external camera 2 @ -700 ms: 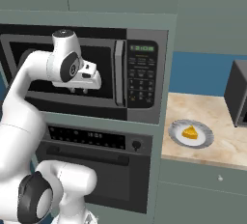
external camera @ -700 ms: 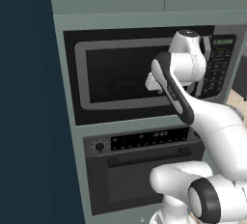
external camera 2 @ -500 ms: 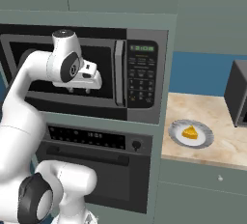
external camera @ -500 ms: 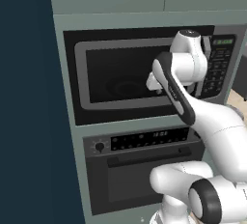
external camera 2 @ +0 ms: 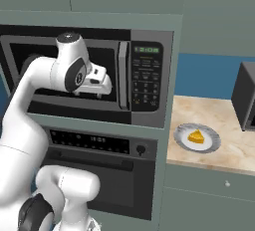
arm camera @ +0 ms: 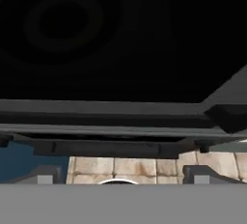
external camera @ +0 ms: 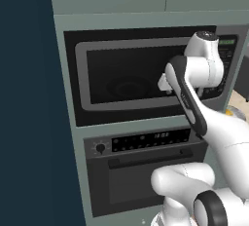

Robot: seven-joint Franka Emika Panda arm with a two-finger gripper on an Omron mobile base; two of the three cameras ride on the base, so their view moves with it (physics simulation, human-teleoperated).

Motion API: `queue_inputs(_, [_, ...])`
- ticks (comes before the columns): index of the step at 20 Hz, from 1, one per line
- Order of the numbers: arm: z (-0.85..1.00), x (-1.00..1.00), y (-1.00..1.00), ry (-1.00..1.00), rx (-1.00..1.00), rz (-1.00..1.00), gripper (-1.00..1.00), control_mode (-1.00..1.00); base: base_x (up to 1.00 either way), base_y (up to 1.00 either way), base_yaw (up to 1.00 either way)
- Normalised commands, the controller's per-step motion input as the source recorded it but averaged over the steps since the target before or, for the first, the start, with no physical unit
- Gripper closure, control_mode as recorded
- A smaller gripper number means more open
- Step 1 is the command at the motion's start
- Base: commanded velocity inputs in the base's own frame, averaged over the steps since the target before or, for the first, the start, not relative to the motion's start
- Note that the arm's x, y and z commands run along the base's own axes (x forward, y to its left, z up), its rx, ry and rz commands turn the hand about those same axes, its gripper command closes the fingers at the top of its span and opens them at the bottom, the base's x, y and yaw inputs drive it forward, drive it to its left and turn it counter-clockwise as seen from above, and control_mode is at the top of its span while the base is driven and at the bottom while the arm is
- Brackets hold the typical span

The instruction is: Pick the cheese from the counter and place it in the microwave. Then turn on the microwave.

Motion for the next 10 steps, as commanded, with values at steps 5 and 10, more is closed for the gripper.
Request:
queue_inputs(5, [0.08,-0.19,-0.45,-0.01,0.0,-0.09,-1.0,-1.0,0.0,0.0,0.0])
queue_inputs(10, [0.05,-0.07,-0.43,-0.01,0.0,-0.07,-1.0,-1.0,0.0,0.0,0.0])
